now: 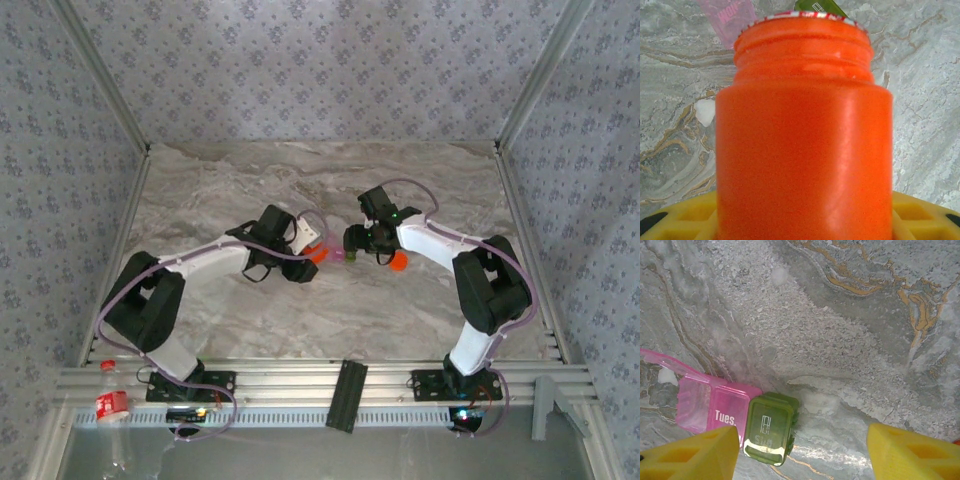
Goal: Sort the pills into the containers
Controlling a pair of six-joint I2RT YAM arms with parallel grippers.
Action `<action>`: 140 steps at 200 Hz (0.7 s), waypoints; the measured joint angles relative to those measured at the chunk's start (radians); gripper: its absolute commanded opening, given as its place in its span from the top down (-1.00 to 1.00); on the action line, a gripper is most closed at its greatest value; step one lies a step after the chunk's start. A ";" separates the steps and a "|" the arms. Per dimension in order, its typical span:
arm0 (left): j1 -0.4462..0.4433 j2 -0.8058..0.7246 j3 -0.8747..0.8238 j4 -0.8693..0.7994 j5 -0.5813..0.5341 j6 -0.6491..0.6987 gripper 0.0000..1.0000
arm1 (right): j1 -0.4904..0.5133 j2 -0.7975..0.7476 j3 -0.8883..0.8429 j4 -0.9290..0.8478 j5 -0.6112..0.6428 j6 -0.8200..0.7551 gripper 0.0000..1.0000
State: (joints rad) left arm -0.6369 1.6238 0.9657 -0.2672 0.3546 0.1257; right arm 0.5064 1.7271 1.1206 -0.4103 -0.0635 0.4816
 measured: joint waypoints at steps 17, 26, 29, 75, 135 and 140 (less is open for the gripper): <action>0.000 0.009 0.009 0.000 0.000 0.004 1.00 | 0.000 0.001 -0.005 0.000 -0.009 0.000 -0.39; 0.000 0.014 0.015 -0.002 0.000 0.005 1.00 | -0.001 0.002 -0.006 0.000 -0.012 0.000 -0.37; 0.000 0.016 0.017 -0.003 0.000 0.005 1.00 | -0.001 0.003 -0.006 0.000 -0.012 0.000 -0.37; 0.000 0.044 0.055 -0.017 0.000 0.008 1.00 | -0.003 0.017 -0.006 0.004 -0.012 0.000 -0.40; 0.000 0.093 0.084 -0.031 0.001 0.018 1.00 | -0.003 0.024 -0.006 0.011 -0.011 0.003 -0.67; 0.000 0.097 0.086 -0.032 0.000 0.019 1.00 | -0.003 0.024 -0.006 0.011 -0.011 0.002 -0.68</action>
State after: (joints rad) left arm -0.6369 1.7203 1.0515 -0.2996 0.3550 0.1452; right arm 0.5034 1.7508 1.1149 -0.3992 -0.0750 0.4835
